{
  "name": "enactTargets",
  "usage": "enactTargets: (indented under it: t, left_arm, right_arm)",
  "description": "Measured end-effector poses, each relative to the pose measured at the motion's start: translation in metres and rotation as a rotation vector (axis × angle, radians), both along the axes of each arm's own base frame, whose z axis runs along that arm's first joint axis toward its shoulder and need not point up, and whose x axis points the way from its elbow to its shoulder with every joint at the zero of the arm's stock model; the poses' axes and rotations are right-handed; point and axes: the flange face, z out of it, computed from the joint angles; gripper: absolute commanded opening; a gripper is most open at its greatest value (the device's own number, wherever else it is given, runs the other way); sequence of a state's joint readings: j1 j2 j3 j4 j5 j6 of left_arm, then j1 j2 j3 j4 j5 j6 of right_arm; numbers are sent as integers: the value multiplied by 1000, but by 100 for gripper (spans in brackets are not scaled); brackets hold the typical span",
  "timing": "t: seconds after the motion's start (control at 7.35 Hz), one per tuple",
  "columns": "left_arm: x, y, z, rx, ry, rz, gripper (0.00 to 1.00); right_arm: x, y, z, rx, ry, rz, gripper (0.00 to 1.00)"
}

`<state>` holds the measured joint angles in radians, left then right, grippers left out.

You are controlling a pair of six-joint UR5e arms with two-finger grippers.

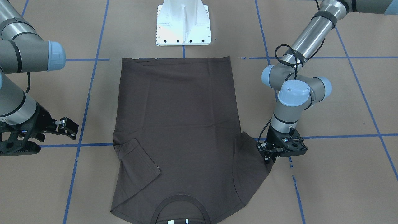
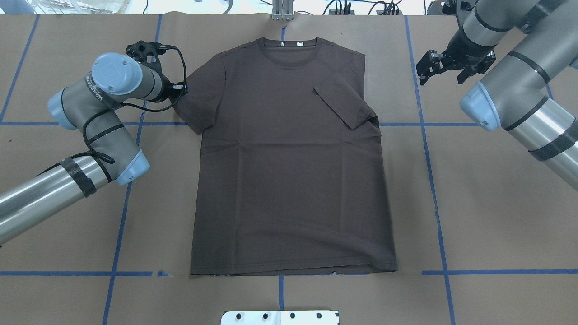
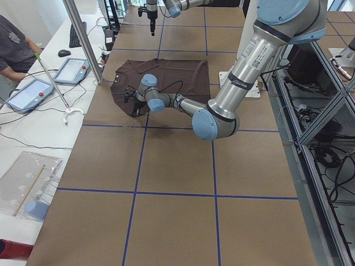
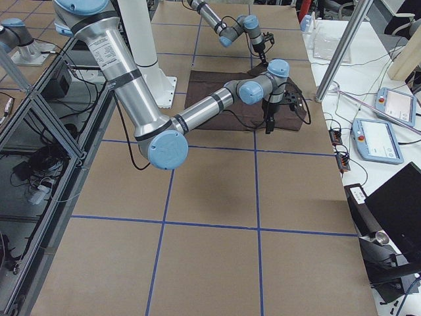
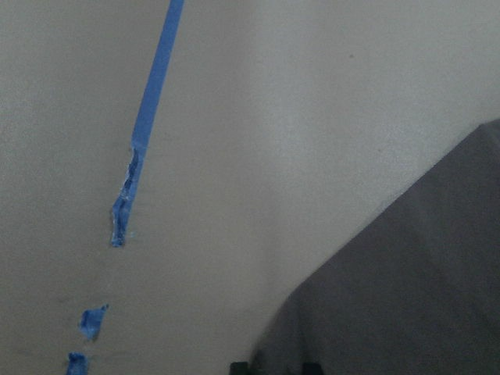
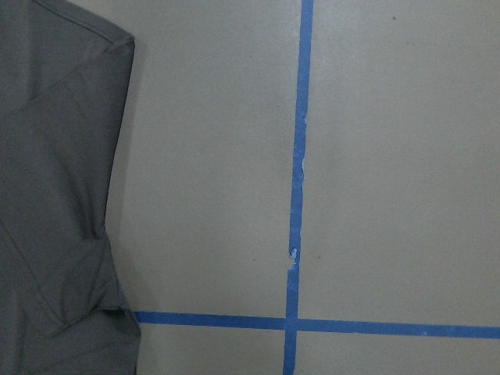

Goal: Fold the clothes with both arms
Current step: 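Release the sleeve and raise the right gripper while the left gripper approaches the other sleeve, then grasp the other sleeve and fold it inward with the left gripper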

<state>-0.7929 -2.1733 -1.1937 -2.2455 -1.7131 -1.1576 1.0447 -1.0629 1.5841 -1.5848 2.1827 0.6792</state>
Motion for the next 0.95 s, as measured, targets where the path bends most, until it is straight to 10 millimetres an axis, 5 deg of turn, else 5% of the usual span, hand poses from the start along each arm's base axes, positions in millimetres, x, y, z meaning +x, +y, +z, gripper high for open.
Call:
enactTargets:
  t: [0.41, 0.68, 0.95]
  left_arm:
    - [1, 0, -28, -9, 3, 0, 0]
    - [17, -6, -100, -64, 37, -40, 0]
    - [54, -9, -160, -103, 95, -63, 0]
  right_arm:
    - [1, 0, 3, -2, 2, -1, 100]
    - [1, 0, 4, -5, 3, 1, 100]
    - [2, 1, 8, -6, 5, 1, 100]
